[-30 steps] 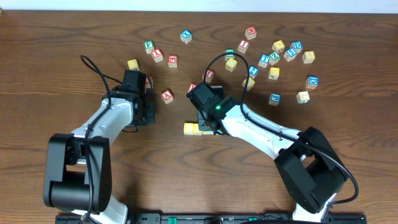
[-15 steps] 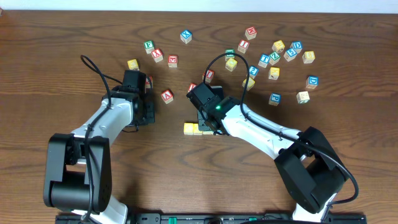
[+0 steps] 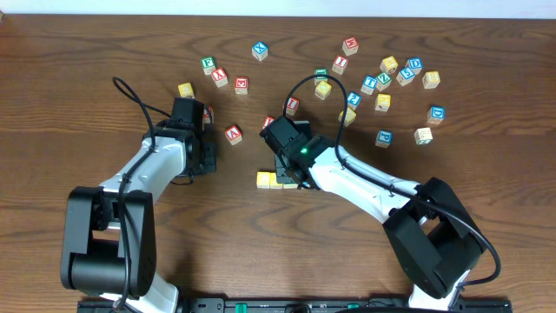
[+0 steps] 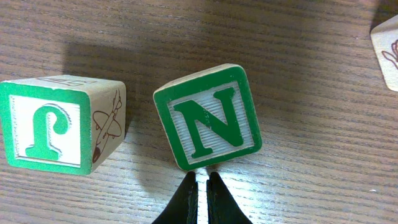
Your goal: Spell out CORL
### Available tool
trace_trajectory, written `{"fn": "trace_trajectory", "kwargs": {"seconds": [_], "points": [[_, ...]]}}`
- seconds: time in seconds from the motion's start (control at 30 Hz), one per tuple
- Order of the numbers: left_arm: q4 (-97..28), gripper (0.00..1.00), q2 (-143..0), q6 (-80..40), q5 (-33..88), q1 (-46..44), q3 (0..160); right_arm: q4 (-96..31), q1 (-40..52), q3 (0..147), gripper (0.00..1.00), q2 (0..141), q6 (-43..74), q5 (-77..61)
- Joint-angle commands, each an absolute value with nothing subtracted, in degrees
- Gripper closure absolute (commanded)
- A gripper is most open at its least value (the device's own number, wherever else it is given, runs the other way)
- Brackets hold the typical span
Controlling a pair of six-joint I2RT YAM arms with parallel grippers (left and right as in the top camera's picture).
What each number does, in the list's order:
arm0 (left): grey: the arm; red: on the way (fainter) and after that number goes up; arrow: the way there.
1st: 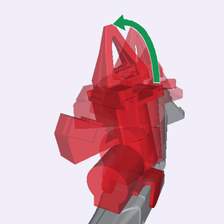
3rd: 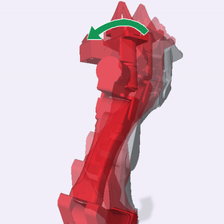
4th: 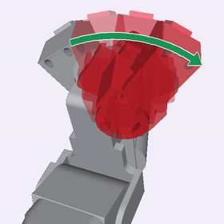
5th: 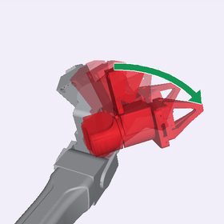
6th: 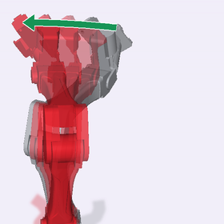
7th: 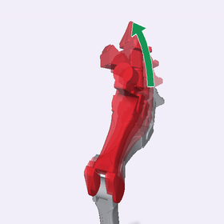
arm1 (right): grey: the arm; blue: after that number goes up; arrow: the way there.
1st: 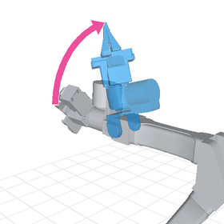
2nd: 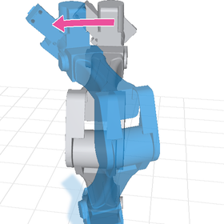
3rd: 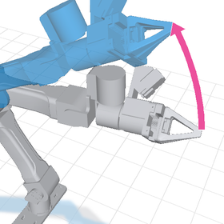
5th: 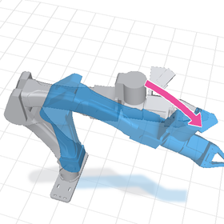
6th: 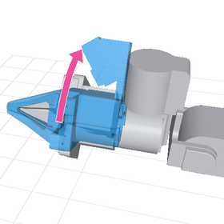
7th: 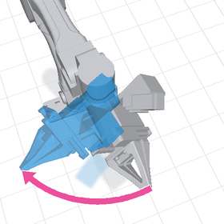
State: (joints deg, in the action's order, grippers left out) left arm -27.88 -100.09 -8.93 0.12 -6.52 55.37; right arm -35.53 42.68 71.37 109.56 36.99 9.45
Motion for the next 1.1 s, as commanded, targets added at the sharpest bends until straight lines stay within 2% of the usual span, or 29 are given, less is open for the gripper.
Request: {"fn": "trace_trajectory", "kwargs": {"seconds": [0.0, 1.07], "points": [[-28.03, 0.92, -100.29, -8.1, 0.69, -6.28, 56.07, -35.55, 43.22, 71.13, 0.7, 109.84, 37.23, 10.15], [-28.05, 0.93, -100.29, -8.1, 0.69, -6.28, 56.07, -35.79, 43.88, 71.13, 0.7, 109.84, 37.26, 10.83]]}}
